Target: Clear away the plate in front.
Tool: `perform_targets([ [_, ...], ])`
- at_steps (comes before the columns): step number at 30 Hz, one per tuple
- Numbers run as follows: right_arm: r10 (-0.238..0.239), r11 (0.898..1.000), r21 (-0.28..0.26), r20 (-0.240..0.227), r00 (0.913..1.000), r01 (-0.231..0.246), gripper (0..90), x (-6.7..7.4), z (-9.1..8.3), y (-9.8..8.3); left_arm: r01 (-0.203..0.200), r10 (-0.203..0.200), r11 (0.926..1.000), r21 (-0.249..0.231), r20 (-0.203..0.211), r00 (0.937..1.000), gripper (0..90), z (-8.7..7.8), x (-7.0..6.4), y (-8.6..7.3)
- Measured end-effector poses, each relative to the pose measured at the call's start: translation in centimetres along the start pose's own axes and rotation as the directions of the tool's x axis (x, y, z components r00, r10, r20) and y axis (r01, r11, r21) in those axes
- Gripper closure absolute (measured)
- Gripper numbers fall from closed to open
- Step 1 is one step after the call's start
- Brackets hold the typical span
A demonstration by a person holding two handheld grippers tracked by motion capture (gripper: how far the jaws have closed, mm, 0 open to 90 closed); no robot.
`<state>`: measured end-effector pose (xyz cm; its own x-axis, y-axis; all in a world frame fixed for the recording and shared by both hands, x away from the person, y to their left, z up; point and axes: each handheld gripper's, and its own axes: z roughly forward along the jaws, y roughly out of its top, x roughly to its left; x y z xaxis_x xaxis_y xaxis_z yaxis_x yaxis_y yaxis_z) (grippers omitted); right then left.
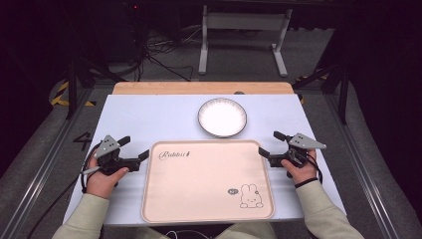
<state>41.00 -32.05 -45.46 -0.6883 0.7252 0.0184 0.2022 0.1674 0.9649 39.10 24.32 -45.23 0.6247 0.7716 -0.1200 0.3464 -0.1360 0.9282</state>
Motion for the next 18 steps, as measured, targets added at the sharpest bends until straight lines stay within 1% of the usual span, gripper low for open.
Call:
perform_targets([
  [1, 0.005, 1.0, 0.001, 0.001, 1.0, -0.005, 5.9, 0.0, 0.0, 0.0, 0.007, -0.007, 1.0, -0.002, 0.008, 0.9999, 7.1, 0.0, 0.0, 0.2],
  [2, 0.005, 1.0, 0.001, -0.001, 1.0, -0.005, 5.9, -0.1, 0.0, 0.0, 0.006, -0.006, 1.0, 0.003, 0.014, 0.9999, 7.5, 0.0, -0.1, 0.4],
  [4, 0.01, 1.0, 0.001, -0.002, 1.0, -0.01, 6.0, -0.1, 0.0, 0.0, -0.018, 0.017, 0.9997, 0.018, 0.032, 0.9993, 8.7, 0.2, -0.4, 0.9],
  [5, 0.012, 1.0, 0.002, -0.001, 0.9999, -0.012, 6.0, -0.1, 0.0, 0.0, -0.034, 0.033, 0.999, 0.031, 0.03, 0.999, 8.6, 0.2, -0.5, 1.2],
  [7, 0.013, 1.0, 0.001, -0.001, 0.9999, -0.013, 6.0, -0.1, 0.0, 0.0, -0.044, 0.043, 0.9983, 0.038, 0.03, 0.9986, 9.9, 0.2, -0.7, 1.9],
  [9, 0.016, 1.0, -0.001, 0.0, 0.9999, -0.016, 6.0, -0.1, 0.0, 0.0, -0.014, 0.013, 0.9992, 0.037, 0.048, 0.9988, 12.7, 0.2, -0.7, 2.7],
  [11, 0.022, 1.0, -0.002, 0.001, 0.9998, -0.022, 6.1, -0.2, 0.0, 0.0, -0.002, 0.0, 0.9996, 0.027, 0.064, 0.9979, 14.5, 0.6, -0.7, 3.6],
  [12, 0.025, 1.0, -0.002, -0.001, 0.9997, -0.025, 6.2, -0.2, 0.0, 0.0, -0.004, 0.002, 0.9996, 0.028, 0.066, 0.9978, 14.9, 0.8, -0.8, 3.9],
  [15, 0.024, 1.0, -0.001, -0.003, 0.9997, -0.024, 6.5, -0.2, 0.0, 0.0, -0.028, 0.026, 0.9991, 0.03, 0.087, 0.9959, 13.8, 2.5, -1.4, 5.5],
  [16, 0.024, 1.0, 0.001, -0.003, 0.9997, -0.024, 6.5, -0.2, 0.0, 0.0, -0.052, 0.048, 0.9977, 0.042, 0.094, 0.9944, 12.9, 3.1, -1.6, 5.9],
  [17, 0.024, 1.0, 0.002, -0.004, 0.9997, -0.024, 6.5, -0.2, 0.0, 0.0, -0.064, 0.058, 0.9968, 0.049, 0.107, 0.9926, 11.7, 3.9, -1.8, 6.2],
  [18, 0.025, 1.0, 0.001, -0.005, 0.9997, -0.025, 6.5, -0.3, 0.0, 0.0, -0.08, 0.074, 0.9953, 0.054, 0.11, 0.9912, 10.8, 4.6, -1.9, 6.5],
])
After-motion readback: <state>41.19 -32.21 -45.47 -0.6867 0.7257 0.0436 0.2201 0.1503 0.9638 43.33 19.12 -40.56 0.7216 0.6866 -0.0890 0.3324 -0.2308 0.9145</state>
